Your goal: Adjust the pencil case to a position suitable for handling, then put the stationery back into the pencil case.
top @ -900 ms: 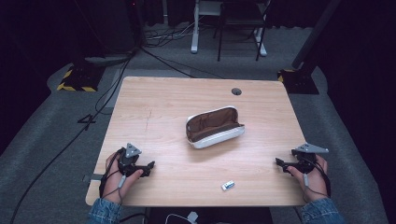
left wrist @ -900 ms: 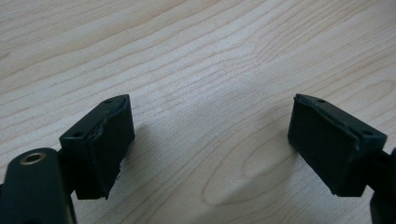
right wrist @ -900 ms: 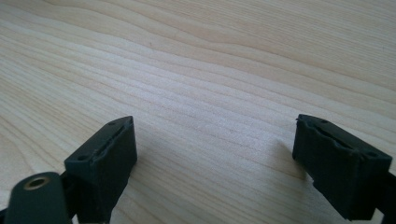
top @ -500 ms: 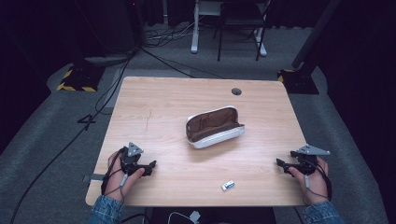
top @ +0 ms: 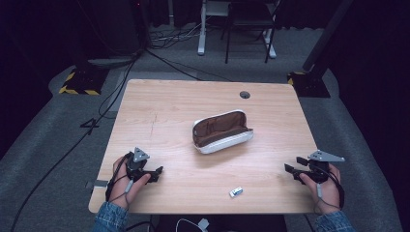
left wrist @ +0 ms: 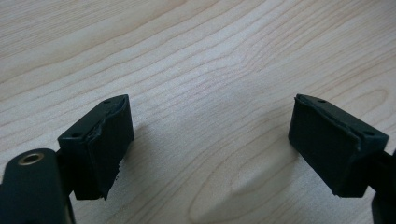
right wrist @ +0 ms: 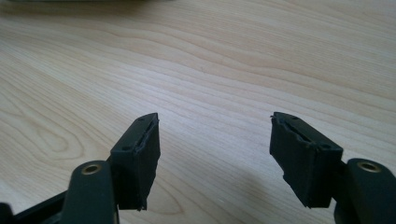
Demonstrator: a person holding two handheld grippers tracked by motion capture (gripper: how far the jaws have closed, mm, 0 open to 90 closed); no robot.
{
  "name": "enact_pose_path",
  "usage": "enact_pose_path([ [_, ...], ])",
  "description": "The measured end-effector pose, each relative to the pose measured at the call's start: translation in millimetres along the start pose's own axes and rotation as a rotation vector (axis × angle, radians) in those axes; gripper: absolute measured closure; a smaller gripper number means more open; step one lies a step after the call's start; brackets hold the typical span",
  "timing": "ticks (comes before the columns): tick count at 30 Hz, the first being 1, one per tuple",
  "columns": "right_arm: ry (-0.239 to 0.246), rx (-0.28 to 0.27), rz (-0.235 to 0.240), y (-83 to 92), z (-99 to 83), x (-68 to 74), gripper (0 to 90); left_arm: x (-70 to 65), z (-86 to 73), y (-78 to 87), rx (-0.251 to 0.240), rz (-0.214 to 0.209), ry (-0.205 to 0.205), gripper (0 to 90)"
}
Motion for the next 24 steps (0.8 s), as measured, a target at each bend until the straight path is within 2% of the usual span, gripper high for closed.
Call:
enact_pose_path([
  [5, 0.016, -0.017, 0.013, 5.3, 5.5, 8.8, 34.3, 0.1, 0.8, -0.5, -0.003, 0.0, -0.008, 14.4],
  [19, 0.039, -0.03, 0.094, 14.5, 15.1, 43.5, 34.3, 0.1, 1.3, -0.9, -0.003, -0.001, -0.012, 14.2],
  [24, 0.077, -0.034, 0.121, 17.5, 19.6, 58.4, 34.9, 0.0, 1.3, -0.9, -0.003, -0.001, -0.011, 14.2],
])
Point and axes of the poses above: each handheld gripper's, and its own axes: y roughly backward along the jaws, z roughly out of its top, x roughly to its left, the point moved 9 cm from there along -y, roughly forward along the jaws, and after that the axes turned 7 degrees about x, right-handed, at the moved point
